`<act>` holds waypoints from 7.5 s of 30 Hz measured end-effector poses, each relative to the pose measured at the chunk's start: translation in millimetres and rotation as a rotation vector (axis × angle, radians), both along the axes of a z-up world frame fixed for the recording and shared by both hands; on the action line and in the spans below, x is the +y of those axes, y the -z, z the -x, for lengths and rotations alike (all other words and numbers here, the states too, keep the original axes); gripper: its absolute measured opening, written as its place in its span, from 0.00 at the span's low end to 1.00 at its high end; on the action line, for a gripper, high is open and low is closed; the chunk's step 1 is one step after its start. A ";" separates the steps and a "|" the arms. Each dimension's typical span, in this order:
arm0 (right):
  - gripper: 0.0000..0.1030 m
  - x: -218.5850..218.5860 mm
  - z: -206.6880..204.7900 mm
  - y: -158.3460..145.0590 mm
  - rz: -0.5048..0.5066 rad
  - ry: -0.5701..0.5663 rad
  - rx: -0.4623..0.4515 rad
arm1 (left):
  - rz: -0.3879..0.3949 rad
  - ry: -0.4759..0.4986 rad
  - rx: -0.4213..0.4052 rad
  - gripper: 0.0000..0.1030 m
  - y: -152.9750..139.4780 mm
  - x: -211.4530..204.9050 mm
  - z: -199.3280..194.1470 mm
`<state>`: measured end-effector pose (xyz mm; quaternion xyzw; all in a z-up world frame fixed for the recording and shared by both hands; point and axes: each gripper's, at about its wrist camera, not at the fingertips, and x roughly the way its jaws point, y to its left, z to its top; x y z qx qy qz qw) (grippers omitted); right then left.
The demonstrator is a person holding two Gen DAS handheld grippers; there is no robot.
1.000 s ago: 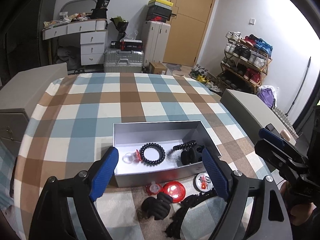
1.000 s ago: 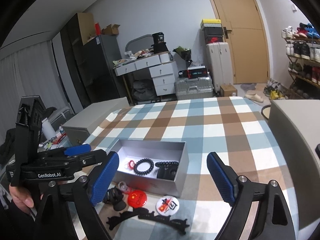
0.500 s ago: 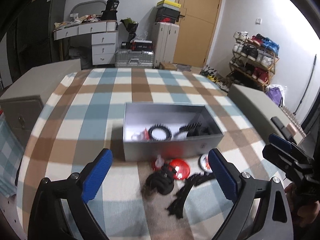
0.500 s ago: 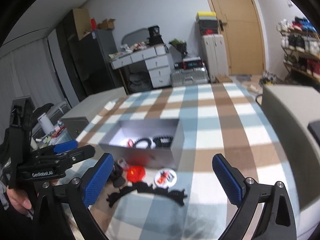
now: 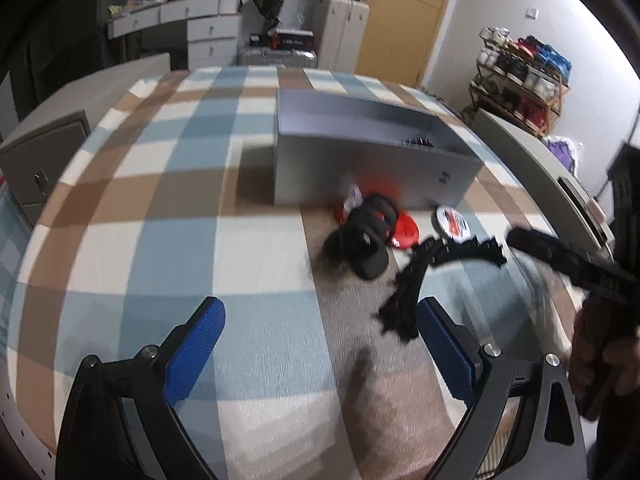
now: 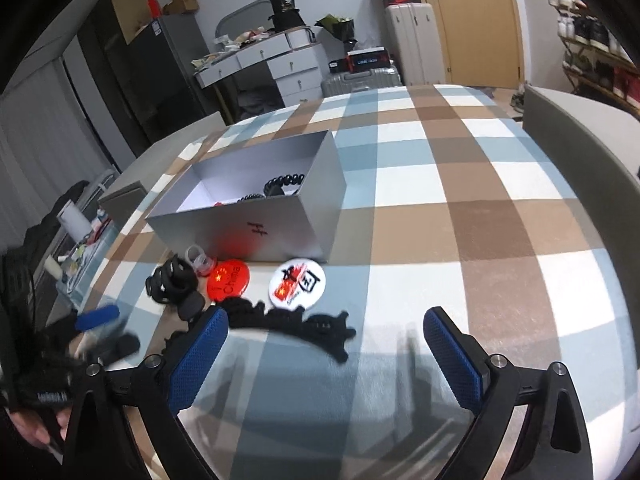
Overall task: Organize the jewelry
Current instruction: 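Withdraw both tools from the box toward the remaining items, then grasp the white round China badge with the right tool while the left tool approaches the black headband, then carry the white badge and black coiled clip into the silver box with both tools, then open both tools inside the box and lift them out, then move both tools back toward the remaining items beside the box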
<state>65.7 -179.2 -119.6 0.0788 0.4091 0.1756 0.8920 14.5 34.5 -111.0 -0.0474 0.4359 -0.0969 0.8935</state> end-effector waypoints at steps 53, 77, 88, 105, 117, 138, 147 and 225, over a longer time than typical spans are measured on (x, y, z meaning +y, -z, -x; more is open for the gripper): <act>0.41 34.8 -6.3 -7.6 0.048 -0.162 -0.072 | -0.015 0.114 0.003 0.91 -5.7 -17.9 -44.8; 0.41 21.2 8.3 -19.7 0.034 -0.135 -0.093 | 0.064 0.187 0.027 0.25 -12.8 -21.2 -41.3; 0.41 30.0 10.3 -33.2 -0.005 -0.153 -0.116 | 0.055 0.110 -0.021 0.25 -26.7 6.0 -15.5; 0.41 55.8 -16.6 -73.4 -0.045 -0.189 -0.216 | 0.088 0.105 -0.132 0.25 -65.5 8.4 -54.3; 0.41 71.0 -56.1 -76.6 -0.070 -0.213 -0.222 | 0.116 0.129 -0.121 0.25 -67.6 -0.2 -94.6; 0.41 65.4 -99.0 -45.3 -0.037 -0.186 -0.139 | 0.129 0.172 -0.006 0.25 -42.7 -17.3 -126.2; 0.43 66.1 -116.9 -28.4 0.007 -0.146 -0.067 | 0.090 0.158 -0.023 0.26 -40.0 -21.1 -129.5; 0.89 103.3 -30.7 13.8 0.109 -0.232 -0.001 | 0.012 -0.094 0.029 0.83 -0.2 46.0 -8.5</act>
